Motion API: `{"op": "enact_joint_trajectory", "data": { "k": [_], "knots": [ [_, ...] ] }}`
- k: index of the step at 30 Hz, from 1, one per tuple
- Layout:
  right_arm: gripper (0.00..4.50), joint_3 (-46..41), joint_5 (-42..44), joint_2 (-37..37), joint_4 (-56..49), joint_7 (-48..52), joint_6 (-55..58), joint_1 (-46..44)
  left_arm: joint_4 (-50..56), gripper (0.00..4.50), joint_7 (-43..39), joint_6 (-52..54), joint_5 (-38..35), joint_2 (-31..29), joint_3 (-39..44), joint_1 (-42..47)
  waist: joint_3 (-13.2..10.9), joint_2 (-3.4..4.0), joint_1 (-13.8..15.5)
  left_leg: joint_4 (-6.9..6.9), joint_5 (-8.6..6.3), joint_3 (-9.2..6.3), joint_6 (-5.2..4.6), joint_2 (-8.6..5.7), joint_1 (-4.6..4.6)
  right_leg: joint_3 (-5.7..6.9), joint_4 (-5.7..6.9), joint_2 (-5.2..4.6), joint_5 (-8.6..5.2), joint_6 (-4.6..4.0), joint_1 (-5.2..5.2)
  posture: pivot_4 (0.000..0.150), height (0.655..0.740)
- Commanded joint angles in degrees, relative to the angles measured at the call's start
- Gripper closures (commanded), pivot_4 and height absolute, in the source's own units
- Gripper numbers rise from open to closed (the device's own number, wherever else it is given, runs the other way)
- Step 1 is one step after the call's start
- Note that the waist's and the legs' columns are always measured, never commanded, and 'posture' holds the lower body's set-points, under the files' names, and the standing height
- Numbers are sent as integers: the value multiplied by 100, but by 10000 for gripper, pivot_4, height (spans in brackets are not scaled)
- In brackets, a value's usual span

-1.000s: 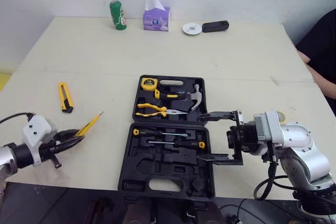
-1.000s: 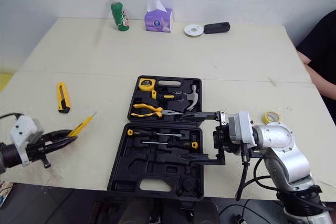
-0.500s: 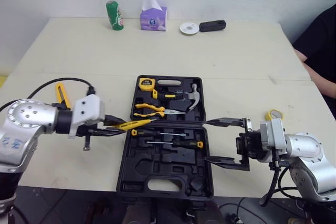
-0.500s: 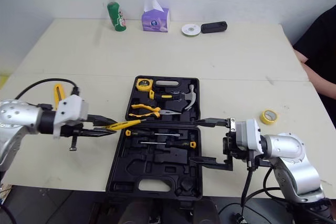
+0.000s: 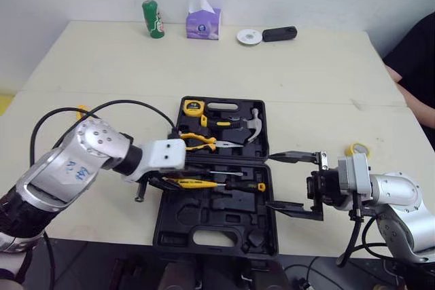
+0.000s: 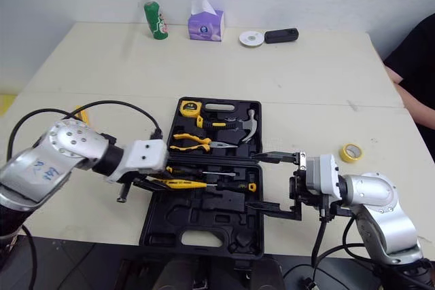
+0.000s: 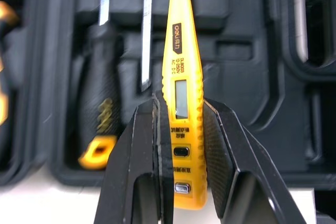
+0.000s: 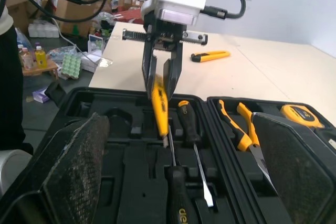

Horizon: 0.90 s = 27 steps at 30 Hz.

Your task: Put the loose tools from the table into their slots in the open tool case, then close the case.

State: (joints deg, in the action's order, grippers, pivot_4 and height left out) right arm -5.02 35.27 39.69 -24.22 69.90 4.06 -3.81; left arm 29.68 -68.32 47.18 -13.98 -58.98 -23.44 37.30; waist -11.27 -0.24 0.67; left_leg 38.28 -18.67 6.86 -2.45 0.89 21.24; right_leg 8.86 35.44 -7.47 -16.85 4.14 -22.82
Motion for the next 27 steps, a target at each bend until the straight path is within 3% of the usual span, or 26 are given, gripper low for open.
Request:
{"op": "enact_joint_trajectory", "data": {
  "k": [1, 27],
  "knots": [
    [0, -97, 65, 77, -178, -38, 13, -22, 202, 40049, 64, 102, 286, 165, -327, 214, -1, -1, 18, 1, 0, 0, 0, 0, 0, 0, 0, 0, 0, 0, 0, 1500, 7400],
    [0, -247, 48, 311, -435, -105, 82, 394, -213, 40049, 34, 128, 1048, 587, -875, 274, -5, -8, 83, 51, -2, -16, -10, 2, 6, 6, 11, -4, 0, 1, 15, 1500, 7400]
  ]
}}
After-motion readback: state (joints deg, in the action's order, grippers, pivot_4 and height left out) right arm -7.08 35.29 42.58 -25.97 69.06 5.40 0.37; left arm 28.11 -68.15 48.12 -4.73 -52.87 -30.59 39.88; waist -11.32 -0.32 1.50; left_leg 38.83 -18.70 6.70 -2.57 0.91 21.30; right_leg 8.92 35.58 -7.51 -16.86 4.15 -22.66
